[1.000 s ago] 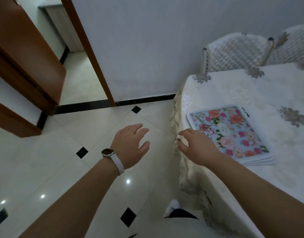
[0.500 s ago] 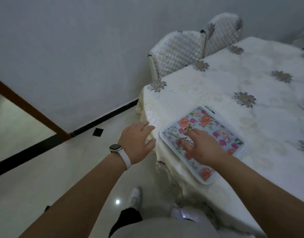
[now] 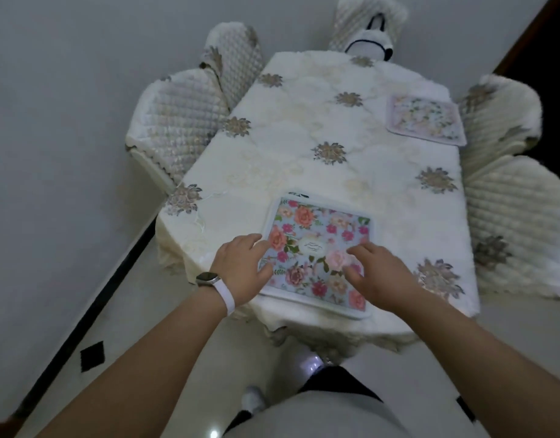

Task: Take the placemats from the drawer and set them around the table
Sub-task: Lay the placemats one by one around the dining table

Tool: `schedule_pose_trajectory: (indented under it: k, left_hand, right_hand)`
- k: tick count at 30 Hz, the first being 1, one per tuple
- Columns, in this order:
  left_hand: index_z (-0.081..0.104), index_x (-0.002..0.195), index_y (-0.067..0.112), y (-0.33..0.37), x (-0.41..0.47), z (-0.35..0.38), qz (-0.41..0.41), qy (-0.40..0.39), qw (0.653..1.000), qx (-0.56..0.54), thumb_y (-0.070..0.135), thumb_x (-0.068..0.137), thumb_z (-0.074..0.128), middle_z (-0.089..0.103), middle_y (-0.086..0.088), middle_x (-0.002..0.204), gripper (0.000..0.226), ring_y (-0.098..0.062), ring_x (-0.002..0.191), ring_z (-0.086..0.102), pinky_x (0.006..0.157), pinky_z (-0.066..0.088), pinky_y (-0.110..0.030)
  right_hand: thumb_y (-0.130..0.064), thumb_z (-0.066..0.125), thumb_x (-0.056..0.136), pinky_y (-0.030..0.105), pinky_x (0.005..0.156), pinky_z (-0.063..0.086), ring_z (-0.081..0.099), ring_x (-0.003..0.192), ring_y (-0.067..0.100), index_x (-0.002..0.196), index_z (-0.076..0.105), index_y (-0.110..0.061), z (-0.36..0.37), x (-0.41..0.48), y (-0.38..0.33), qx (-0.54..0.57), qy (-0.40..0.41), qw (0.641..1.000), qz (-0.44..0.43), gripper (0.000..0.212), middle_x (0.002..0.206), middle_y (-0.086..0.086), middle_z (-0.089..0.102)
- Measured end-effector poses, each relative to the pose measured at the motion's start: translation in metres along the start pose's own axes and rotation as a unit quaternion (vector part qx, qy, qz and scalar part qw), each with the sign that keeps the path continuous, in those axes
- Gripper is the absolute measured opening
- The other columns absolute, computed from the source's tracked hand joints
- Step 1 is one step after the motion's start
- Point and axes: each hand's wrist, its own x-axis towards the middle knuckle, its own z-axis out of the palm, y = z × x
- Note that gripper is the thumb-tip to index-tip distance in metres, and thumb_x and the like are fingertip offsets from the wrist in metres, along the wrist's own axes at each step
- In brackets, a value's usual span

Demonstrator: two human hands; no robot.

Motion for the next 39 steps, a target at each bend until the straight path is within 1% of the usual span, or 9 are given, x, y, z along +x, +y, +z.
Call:
schedule_pose_trajectory:
  k: [9, 13, 18, 24, 29, 31, 34, 37, 39]
  left_hand:
    - [0.060, 0.127, 0.014, -0.010, 0.048, 0.029, 0.017, -0.053, 0.998, -0.018, 0.045, 0.084, 0.038, 0.060, -0.008, 0.126, 0.058, -0.031, 0.112, 0.056, 0.089, 0.047, -0.040]
    - [0.059, 0.126, 0.013, -0.012, 0.057, 0.041, -0.046, -0.106, 0.992, -0.051, 0.041, 0.086, 0.045, 0.059, -0.007, 0.124, 0.051, -0.028, 0.110, 0.054, 0.089, 0.048, -0.038]
    - [0.053, 0.133, 0.012, -0.016, 0.079, 0.049, -0.121, -0.140, 0.978, -0.093, 0.032, 0.091, 0.055, 0.053, -0.008, 0.131, 0.046, -0.027, 0.117, 0.051, 0.099, 0.043, -0.039]
    - [0.056, 0.125, 0.019, -0.006, 0.103, 0.057, -0.237, -0.143, 0.945, -0.173, 0.045, 0.089, 0.056, 0.054, -0.003, 0.118, 0.044, -0.025, 0.109, 0.055, 0.095, 0.047, -0.039]
    - [0.054, 0.126, 0.015, -0.003, 0.107, 0.069, -0.231, -0.122, 0.952, -0.161, 0.036, 0.089, 0.061, 0.053, -0.006, 0.120, 0.042, -0.023, 0.108, 0.053, 0.091, 0.044, -0.033]
    - [0.057, 0.120, 0.018, -0.005, 0.108, 0.072, -0.244, -0.107, 0.947, -0.180, 0.042, 0.088, 0.061, 0.054, -0.003, 0.116, 0.041, -0.020, 0.104, 0.054, 0.091, 0.046, -0.033]
    - [0.061, 0.103, 0.027, -0.013, 0.106, 0.080, -0.257, -0.065, 0.942, -0.206, 0.065, 0.085, 0.052, 0.061, 0.004, 0.102, 0.043, -0.015, 0.093, 0.060, 0.083, 0.054, -0.041]
    - [0.060, 0.106, 0.020, -0.011, 0.101, 0.077, -0.221, -0.026, 0.953, -0.208, 0.047, 0.092, 0.057, 0.057, 0.005, 0.100, 0.031, -0.018, 0.095, 0.057, 0.084, 0.049, -0.034]
    - [0.058, 0.116, 0.013, -0.011, 0.100, 0.073, -0.199, -0.008, 0.956, -0.215, 0.029, 0.091, 0.061, 0.055, 0.002, 0.108, 0.030, -0.016, 0.099, 0.053, 0.087, 0.042, -0.029]
  right_hand:
    - [-0.045, 0.049, 0.098, 0.036, 0.096, 0.045, 0.049, 0.125, 0.024, 0.143, 0.047, -0.018, 0.030, 0.003, 0.039, 0.072, -0.026, 0.991, 0.114, 0.053, 0.144, 0.004, 0.047]
    - [-0.046, 0.050, 0.097, 0.039, 0.098, 0.045, 0.049, 0.125, 0.026, 0.141, 0.047, -0.016, 0.045, 0.027, 0.051, 0.125, -0.058, 0.978, 0.154, 0.053, 0.142, 0.007, 0.047]
    - [-0.044, 0.052, 0.095, 0.039, 0.097, 0.042, 0.050, 0.120, 0.029, 0.136, 0.049, -0.013, 0.060, 0.056, 0.067, 0.197, -0.076, 0.960, 0.186, 0.052, 0.136, 0.011, 0.048]
    - [-0.038, 0.057, 0.092, 0.038, 0.103, 0.038, 0.047, 0.122, 0.029, 0.133, 0.053, -0.012, 0.072, 0.066, 0.073, 0.256, -0.053, 0.941, 0.215, 0.049, 0.135, 0.011, 0.048]
    - [-0.034, 0.063, 0.088, 0.040, 0.106, 0.038, 0.043, 0.126, 0.027, 0.135, 0.051, -0.014, 0.076, 0.068, 0.075, 0.305, -0.036, 0.913, 0.267, 0.052, 0.138, 0.012, 0.044]
    - [-0.033, 0.065, 0.087, 0.040, 0.103, 0.040, 0.046, 0.125, 0.027, 0.135, 0.049, -0.014, 0.075, 0.071, 0.076, 0.316, -0.028, 0.906, 0.281, 0.054, 0.137, 0.012, 0.044]
    - [-0.034, 0.067, 0.084, 0.042, 0.097, 0.048, 0.053, 0.117, 0.027, 0.139, 0.045, -0.014, 0.074, 0.077, 0.079, 0.345, -0.019, 0.886, 0.311, 0.063, 0.135, 0.012, 0.047]
    - [-0.035, 0.071, 0.081, 0.042, 0.086, 0.056, 0.061, 0.107, 0.025, 0.142, 0.038, -0.016, 0.074, 0.077, 0.077, 0.404, -0.004, 0.846, 0.348, 0.072, 0.130, 0.008, 0.052]
    - [-0.031, 0.074, 0.083, 0.031, 0.071, 0.055, 0.064, 0.097, 0.021, 0.138, 0.040, -0.014, 0.076, 0.075, 0.073, 0.433, 0.008, 0.827, 0.360, 0.067, 0.121, 0.005, 0.056]
